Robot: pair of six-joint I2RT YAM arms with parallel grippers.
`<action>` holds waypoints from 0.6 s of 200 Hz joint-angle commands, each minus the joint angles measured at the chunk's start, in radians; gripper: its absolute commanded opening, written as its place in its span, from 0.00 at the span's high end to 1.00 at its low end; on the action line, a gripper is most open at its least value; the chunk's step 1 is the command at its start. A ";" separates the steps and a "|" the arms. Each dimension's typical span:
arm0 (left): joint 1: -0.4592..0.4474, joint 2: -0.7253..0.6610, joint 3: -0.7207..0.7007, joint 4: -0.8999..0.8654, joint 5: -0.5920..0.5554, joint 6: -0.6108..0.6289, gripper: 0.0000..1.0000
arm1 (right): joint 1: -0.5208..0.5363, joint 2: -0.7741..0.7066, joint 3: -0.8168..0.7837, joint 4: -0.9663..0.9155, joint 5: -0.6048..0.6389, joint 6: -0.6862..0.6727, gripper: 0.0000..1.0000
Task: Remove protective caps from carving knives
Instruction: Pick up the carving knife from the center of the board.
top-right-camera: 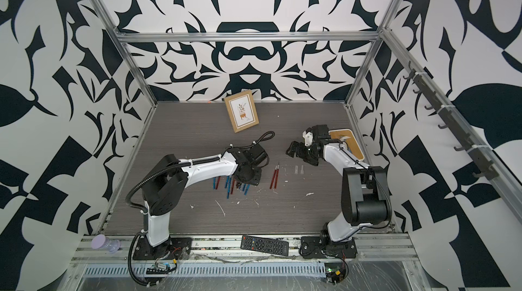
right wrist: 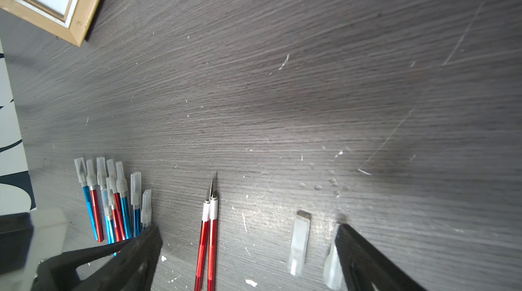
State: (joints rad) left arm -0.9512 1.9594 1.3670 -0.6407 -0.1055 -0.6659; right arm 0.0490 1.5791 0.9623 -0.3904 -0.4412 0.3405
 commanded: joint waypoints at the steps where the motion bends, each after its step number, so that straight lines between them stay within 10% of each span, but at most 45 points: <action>1: 0.000 0.027 0.023 -0.043 -0.002 -0.005 0.60 | -0.001 -0.016 0.013 0.013 -0.014 -0.008 0.01; 120: 0.000 0.047 0.009 -0.097 -0.038 -0.011 0.64 | -0.005 -0.017 0.008 0.021 -0.013 0.000 0.02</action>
State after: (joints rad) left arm -0.9512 1.9877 1.3727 -0.6827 -0.1345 -0.6651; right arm 0.0471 1.5791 0.9623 -0.3874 -0.4423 0.3389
